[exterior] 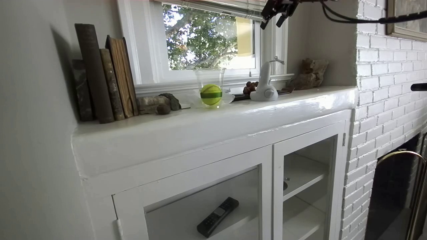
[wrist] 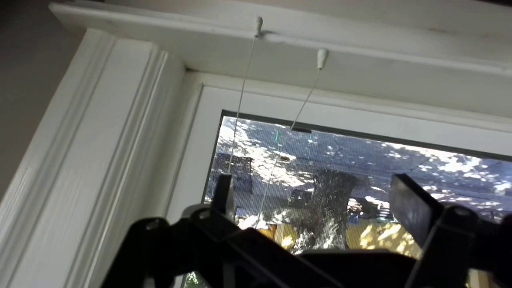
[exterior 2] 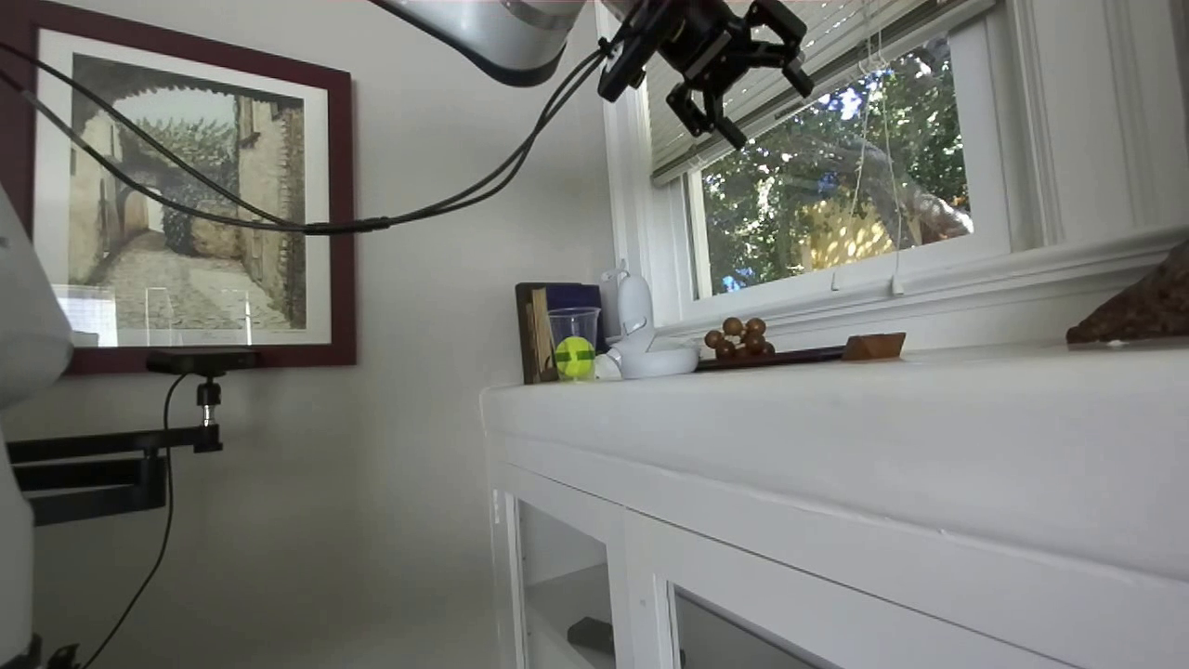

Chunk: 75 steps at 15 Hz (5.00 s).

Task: Close the blinds.

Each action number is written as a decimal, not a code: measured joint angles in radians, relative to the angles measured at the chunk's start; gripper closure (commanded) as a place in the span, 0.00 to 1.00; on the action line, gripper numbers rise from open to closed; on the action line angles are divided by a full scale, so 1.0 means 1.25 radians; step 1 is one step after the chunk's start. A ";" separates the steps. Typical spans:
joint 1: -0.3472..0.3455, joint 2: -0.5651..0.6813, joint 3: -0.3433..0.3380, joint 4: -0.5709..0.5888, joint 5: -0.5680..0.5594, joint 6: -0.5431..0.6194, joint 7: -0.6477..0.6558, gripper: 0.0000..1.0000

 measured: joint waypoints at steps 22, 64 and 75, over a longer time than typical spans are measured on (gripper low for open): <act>-0.047 0.195 0.009 0.070 0.009 0.268 0.007 0.06; -0.028 0.254 0.168 0.203 0.160 0.233 -0.010 1.00; -0.046 0.235 0.178 0.225 0.243 0.184 -0.096 1.00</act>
